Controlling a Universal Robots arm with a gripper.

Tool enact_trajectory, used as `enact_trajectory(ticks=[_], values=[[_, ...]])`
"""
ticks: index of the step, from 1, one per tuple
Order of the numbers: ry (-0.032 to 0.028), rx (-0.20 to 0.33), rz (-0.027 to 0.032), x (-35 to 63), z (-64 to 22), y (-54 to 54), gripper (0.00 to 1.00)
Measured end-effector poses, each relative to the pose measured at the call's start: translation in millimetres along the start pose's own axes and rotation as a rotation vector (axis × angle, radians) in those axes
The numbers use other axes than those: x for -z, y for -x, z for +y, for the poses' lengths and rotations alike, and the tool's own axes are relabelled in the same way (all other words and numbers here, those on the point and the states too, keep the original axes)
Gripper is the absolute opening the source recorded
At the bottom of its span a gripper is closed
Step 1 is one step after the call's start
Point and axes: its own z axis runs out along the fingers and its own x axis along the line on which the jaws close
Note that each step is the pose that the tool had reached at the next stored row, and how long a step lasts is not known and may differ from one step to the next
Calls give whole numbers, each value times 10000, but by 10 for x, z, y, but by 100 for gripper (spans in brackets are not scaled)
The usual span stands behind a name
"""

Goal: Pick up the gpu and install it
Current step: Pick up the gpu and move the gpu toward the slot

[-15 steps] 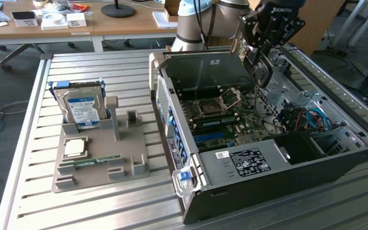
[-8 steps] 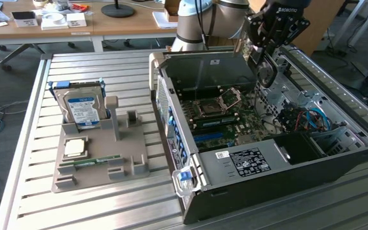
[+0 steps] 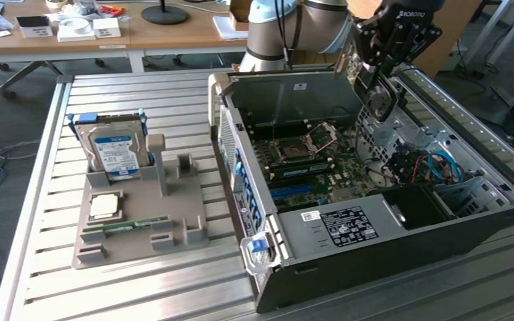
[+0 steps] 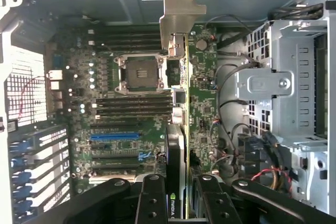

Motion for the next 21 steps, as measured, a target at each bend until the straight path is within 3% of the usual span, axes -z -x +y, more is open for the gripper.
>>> enact_trajectory(ticks=[21], values=[[0, 3, 1, -6, 28, 468, 27]])
